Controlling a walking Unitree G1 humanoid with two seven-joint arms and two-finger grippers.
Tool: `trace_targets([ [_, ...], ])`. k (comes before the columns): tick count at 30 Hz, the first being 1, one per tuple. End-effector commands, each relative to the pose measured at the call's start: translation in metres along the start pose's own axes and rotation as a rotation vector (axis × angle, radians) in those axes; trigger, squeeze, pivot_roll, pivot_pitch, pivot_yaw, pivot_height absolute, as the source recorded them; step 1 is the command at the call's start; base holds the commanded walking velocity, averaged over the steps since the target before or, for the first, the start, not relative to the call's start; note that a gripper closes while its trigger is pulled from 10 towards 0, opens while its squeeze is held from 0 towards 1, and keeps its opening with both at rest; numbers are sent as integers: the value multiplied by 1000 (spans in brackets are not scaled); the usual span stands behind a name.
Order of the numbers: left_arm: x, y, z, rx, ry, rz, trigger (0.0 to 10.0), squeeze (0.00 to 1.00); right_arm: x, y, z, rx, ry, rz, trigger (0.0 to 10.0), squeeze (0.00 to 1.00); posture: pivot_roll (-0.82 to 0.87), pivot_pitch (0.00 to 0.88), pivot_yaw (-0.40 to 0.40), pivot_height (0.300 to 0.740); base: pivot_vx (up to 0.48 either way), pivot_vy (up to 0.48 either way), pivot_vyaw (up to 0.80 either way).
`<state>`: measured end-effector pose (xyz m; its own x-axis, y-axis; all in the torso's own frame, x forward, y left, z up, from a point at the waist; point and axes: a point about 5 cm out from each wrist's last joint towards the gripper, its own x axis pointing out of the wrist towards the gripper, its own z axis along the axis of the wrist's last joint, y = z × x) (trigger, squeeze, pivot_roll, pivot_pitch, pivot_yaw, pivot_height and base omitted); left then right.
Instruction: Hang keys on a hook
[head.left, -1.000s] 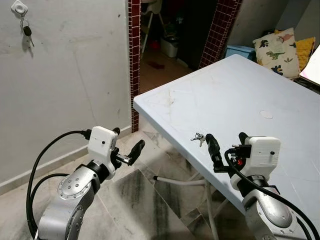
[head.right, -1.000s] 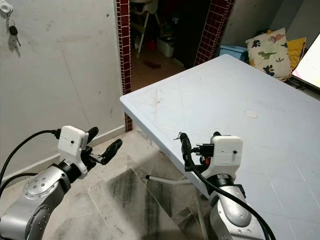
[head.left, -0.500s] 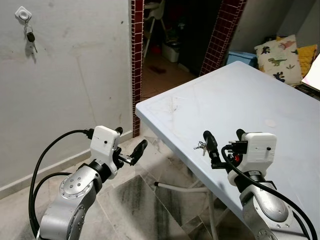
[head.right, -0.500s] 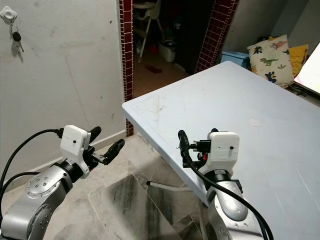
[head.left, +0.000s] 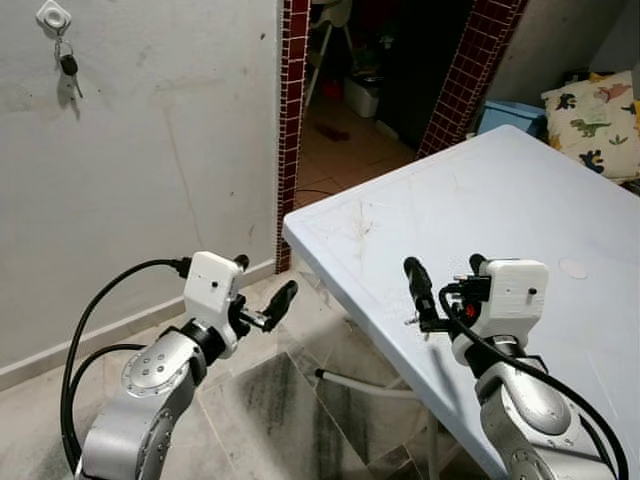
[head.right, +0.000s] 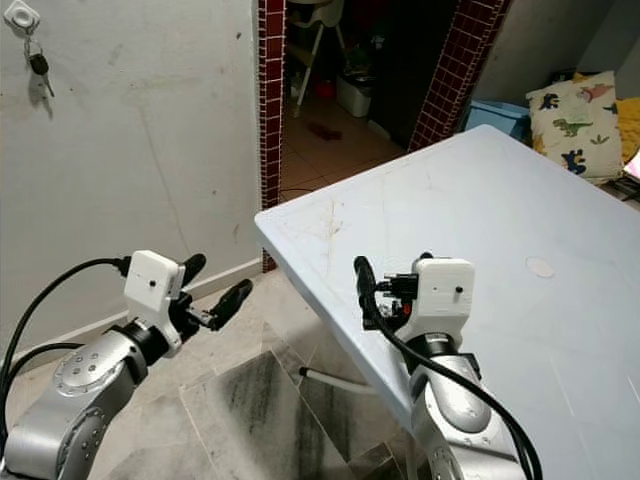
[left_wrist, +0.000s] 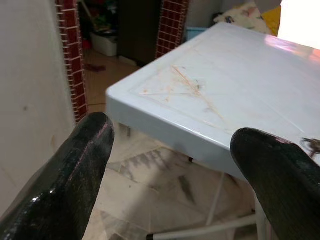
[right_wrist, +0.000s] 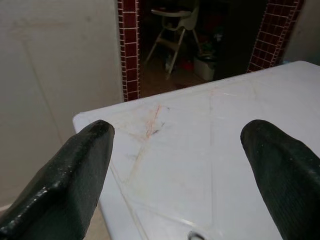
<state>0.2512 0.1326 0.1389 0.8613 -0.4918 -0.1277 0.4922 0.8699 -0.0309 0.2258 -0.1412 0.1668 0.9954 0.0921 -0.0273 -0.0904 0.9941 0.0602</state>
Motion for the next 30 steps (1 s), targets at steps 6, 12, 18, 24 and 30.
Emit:
trace_targets([
  [6,1,-1,0,-4,9,-15,10000,0,2,0,1,-3,-5,-3,10000,0,60,34,-87,740,318,0,0],
  [12,2,-1,-1,1,13,-13,10000,0,3,1,1,-5,-7,-1,10000,0,60,37,-88,740,270,0,0],
  [18,4,-2,-1,-13,12,-17,10000,0,5,1,2,-7,-14,1,10000,0,60,38,-87,740,0,0,0],
  [24,4,-2,-1,-13,12,-17,10000,0,5,2,2,-6,-15,1,10000,0,60,38,-87,740,0,0,0],
  [30,4,-2,-1,-13,12,-17,10000,0,5,1,2,-7,-15,1,10000,0,60,38,-87,740,0,0,0],
])
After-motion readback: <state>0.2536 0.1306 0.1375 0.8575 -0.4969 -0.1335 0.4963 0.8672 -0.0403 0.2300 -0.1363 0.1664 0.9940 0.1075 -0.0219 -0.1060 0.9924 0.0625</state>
